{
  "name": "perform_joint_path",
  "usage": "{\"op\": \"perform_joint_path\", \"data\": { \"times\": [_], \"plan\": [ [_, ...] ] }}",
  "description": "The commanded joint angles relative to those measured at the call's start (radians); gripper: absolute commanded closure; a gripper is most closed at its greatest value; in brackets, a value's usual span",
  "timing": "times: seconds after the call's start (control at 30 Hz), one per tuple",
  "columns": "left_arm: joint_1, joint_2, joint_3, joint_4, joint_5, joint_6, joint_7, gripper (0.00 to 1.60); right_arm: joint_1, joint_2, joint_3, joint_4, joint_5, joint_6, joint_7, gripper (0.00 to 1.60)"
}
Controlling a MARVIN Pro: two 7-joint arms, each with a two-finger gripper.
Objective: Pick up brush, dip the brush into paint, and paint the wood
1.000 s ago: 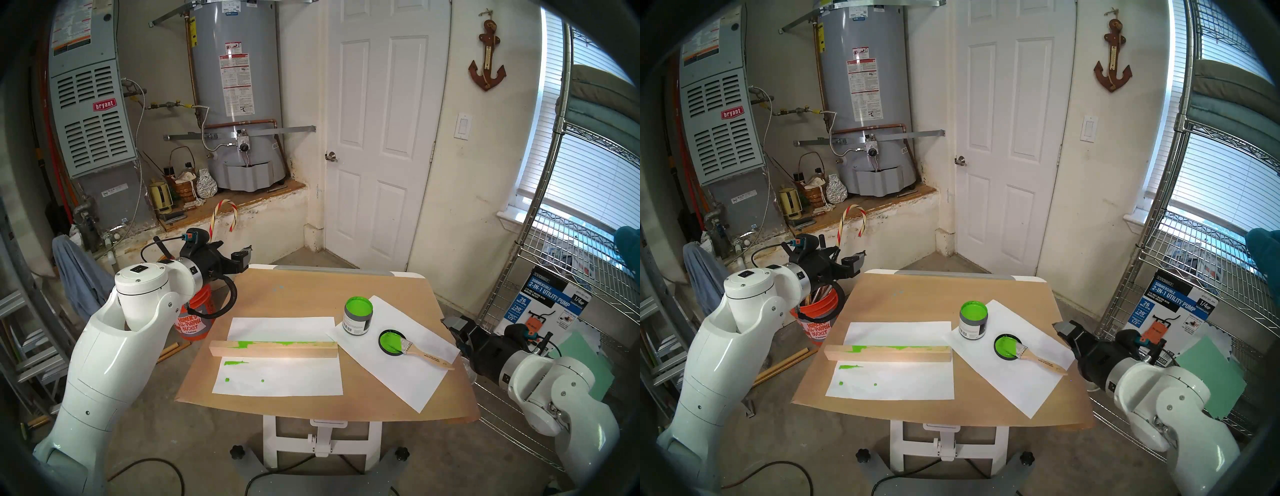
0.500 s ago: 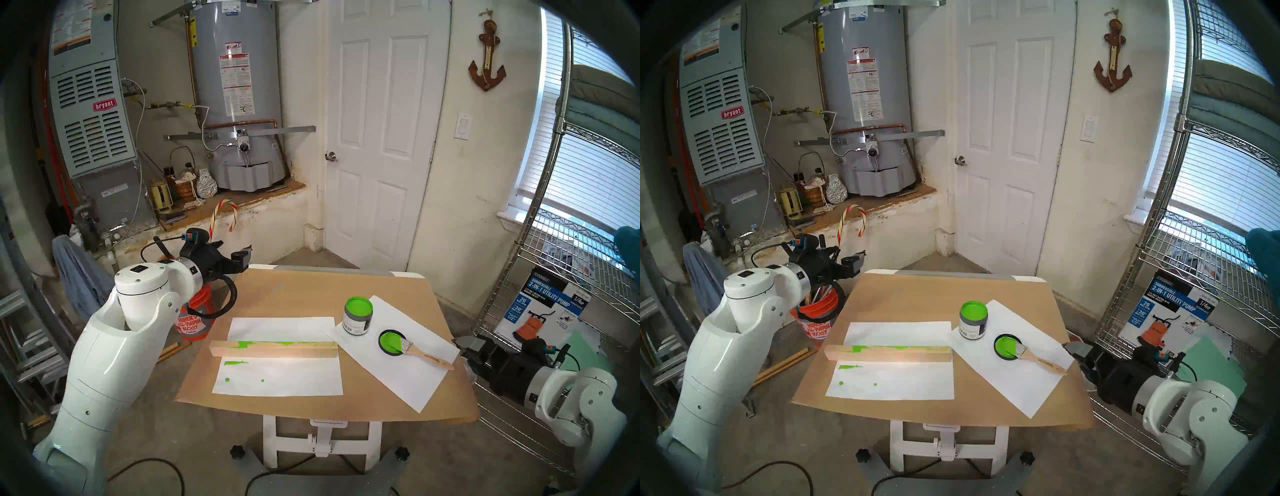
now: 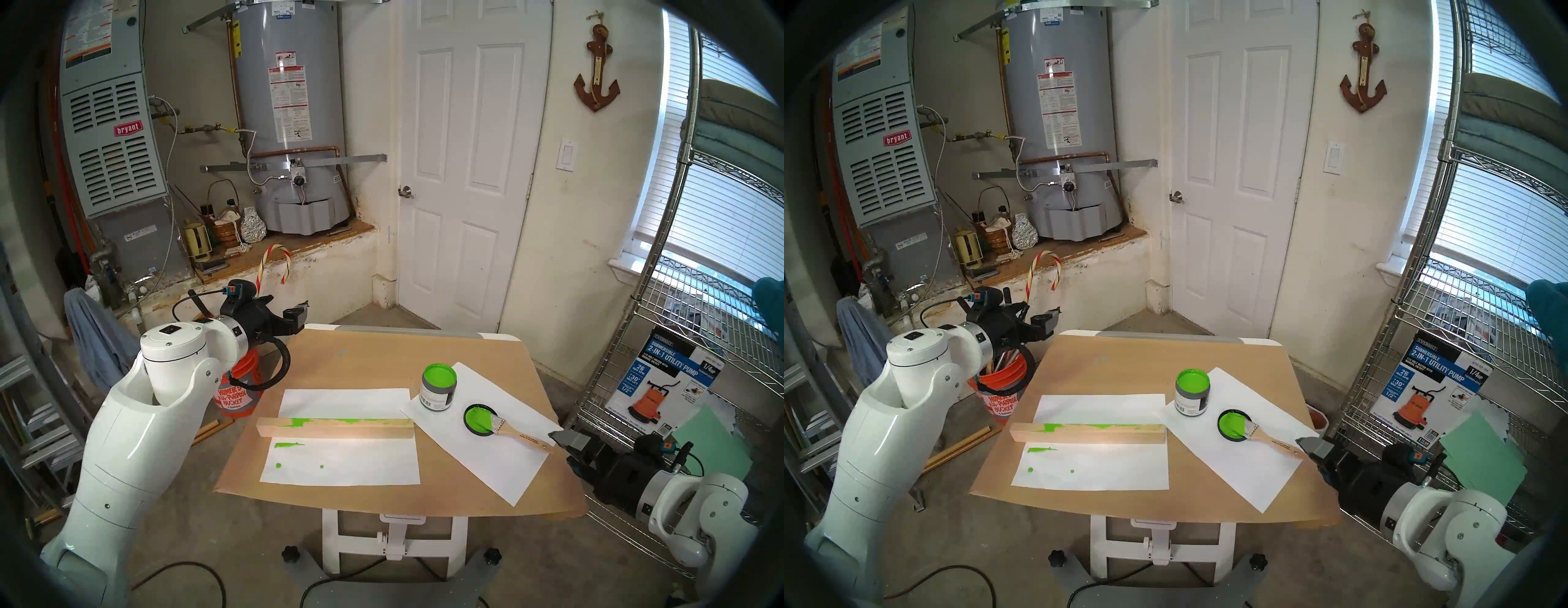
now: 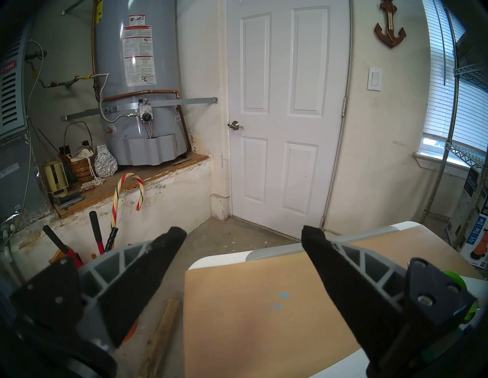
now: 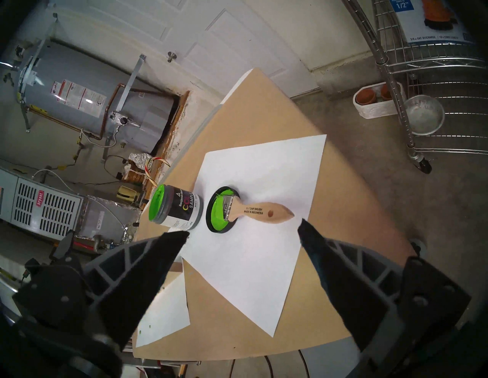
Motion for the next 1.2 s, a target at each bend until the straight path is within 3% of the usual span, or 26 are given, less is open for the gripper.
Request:
{"op": "perform_joint_path", "data": {
  "times": [0.0,0.2,0.47,1.17],
  "plan": [
    [-0.009,0.002,-0.009,-0.017,-0.002,-0.002,0.001,0.00,0.041,0.004,-0.027,0.004,-0.015,-0.022,-0.012,0.00],
    [-0.009,0.002,-0.009,-0.017,-0.002,-0.002,0.001,0.00,0.057,0.005,-0.039,0.004,-0.018,-0.024,-0.027,0.00],
    [-0.009,0.002,-0.009,-0.017,-0.002,-0.002,0.001,0.00,0.140,0.016,-0.121,0.040,-0.036,-0.046,-0.059,0.00],
    [-0.009,0.002,-0.009,-0.017,-0.002,-0.002,0.001,0.00,0.206,0.007,-0.178,0.100,-0.059,-0.078,-0.044,0.00]
  ]
}}
